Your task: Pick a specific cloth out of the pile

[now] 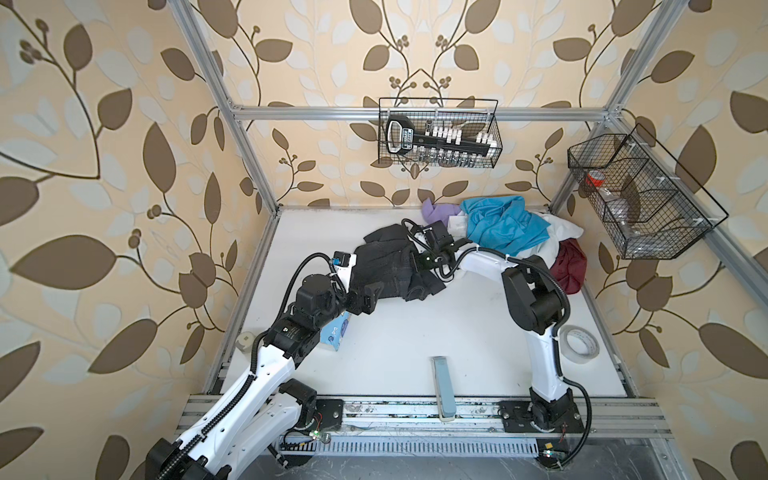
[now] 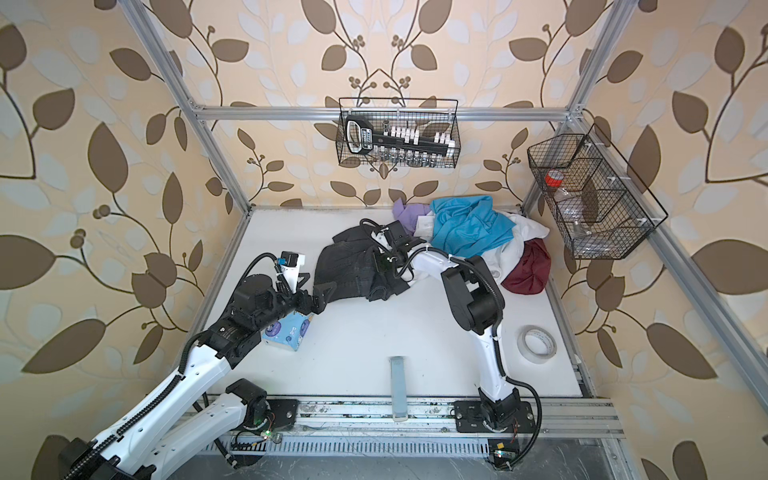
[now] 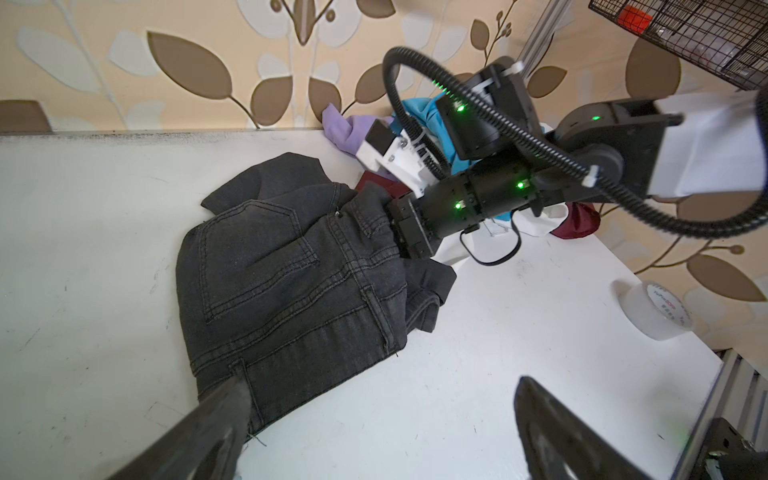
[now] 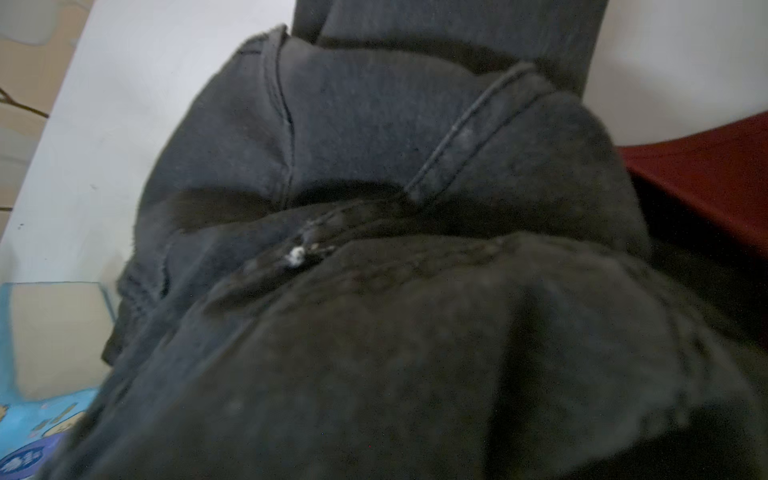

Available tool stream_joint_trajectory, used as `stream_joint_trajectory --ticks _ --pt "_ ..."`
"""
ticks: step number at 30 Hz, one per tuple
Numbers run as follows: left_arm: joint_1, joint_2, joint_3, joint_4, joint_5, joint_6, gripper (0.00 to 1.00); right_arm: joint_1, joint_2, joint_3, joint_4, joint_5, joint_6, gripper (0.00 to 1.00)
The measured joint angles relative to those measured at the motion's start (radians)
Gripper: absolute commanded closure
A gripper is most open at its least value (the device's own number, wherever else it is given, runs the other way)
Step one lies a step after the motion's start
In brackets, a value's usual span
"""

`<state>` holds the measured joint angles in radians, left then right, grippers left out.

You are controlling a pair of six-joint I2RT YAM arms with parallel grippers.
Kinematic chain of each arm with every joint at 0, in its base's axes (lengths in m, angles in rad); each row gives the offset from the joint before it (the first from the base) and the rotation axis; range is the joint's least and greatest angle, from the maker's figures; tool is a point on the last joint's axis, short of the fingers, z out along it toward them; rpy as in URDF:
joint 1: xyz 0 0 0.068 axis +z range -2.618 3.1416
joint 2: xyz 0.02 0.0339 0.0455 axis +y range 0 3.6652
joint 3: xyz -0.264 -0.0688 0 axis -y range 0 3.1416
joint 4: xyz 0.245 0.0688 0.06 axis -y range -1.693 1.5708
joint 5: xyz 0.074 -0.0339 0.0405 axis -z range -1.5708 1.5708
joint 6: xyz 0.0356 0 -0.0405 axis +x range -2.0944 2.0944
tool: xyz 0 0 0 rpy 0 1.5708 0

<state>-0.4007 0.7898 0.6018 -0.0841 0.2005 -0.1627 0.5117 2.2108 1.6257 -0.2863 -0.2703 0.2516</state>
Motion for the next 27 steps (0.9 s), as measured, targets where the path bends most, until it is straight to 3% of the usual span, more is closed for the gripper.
stream_joint_trajectory --ticks 5,11,16,25,27 --pt "0.000 0.000 0.000 0.000 -0.001 0.003 0.01 0.037 0.105 0.169 -0.032 -0.018 0.029 0.82" --pt "0.000 0.003 0.000 0.001 -0.007 0.006 0.01 0.087 0.266 0.444 -0.100 -0.033 0.065 0.74" --pt "0.000 0.016 0.000 0.000 -0.021 0.009 0.01 0.105 0.386 0.650 -0.142 -0.063 0.105 0.72" --pt "0.000 0.028 0.000 0.000 -0.027 0.021 0.01 0.103 0.484 0.739 0.013 -0.140 0.298 0.73" --pt "0.000 0.031 0.000 0.000 -0.027 0.023 0.01 0.104 0.514 0.761 0.075 -0.159 0.354 0.67"
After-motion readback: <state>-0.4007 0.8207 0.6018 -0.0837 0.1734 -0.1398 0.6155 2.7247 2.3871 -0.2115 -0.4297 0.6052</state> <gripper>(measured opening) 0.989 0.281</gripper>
